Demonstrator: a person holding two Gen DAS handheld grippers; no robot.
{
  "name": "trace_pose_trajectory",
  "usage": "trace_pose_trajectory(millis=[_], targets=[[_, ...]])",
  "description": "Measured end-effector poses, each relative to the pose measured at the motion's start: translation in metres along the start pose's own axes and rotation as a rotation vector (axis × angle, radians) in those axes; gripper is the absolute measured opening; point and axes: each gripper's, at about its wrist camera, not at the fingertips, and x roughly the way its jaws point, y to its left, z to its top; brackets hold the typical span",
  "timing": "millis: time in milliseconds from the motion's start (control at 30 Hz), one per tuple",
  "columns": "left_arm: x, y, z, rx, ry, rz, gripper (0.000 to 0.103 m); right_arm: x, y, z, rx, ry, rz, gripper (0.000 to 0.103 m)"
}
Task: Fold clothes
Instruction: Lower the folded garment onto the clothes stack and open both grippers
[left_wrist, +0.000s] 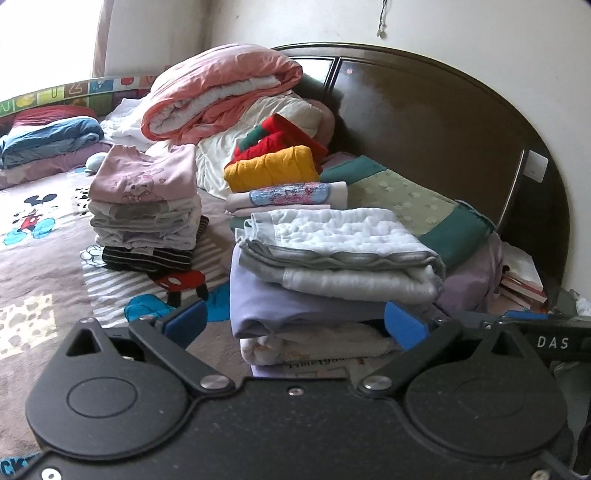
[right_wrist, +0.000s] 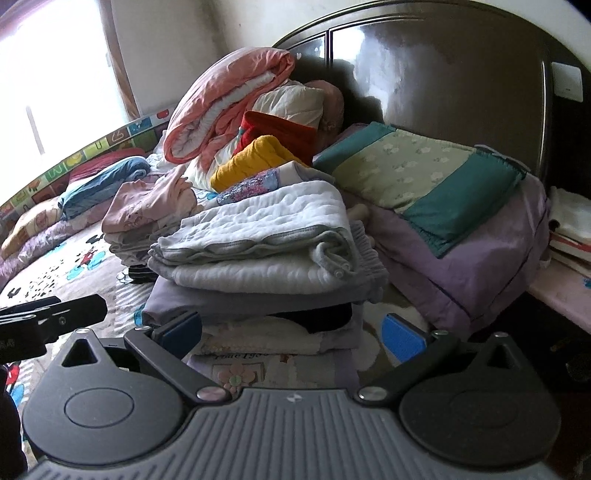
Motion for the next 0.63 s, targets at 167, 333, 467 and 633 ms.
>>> trace_pose_trajectory(millis=[167,333,467,633], targets=[[-0.004,-0.001,-0.002,0.01,-0.008,0.002,0.103,-0.004,0.005,-0.001,-0.02,0.001,-0.009,0.103],[-0.004,-0.002,-0.006,0.026,0.0,0.03,0.103,-0.007,0.009,-0.002,-0.037,0.003,-0.016,0.103],[-0.004,-0.003,-0.009,0.039,-0.003,0.036,0.103,-0.009,0.011,-0.003,-0.049,0.003,-0.018,0.103],[-0.011,-0.004,-0.011,0.043,-0.033,0.028,0.103,-0.011,0.014,-0.004,-0.056,0.005,-0.014,0.103]])
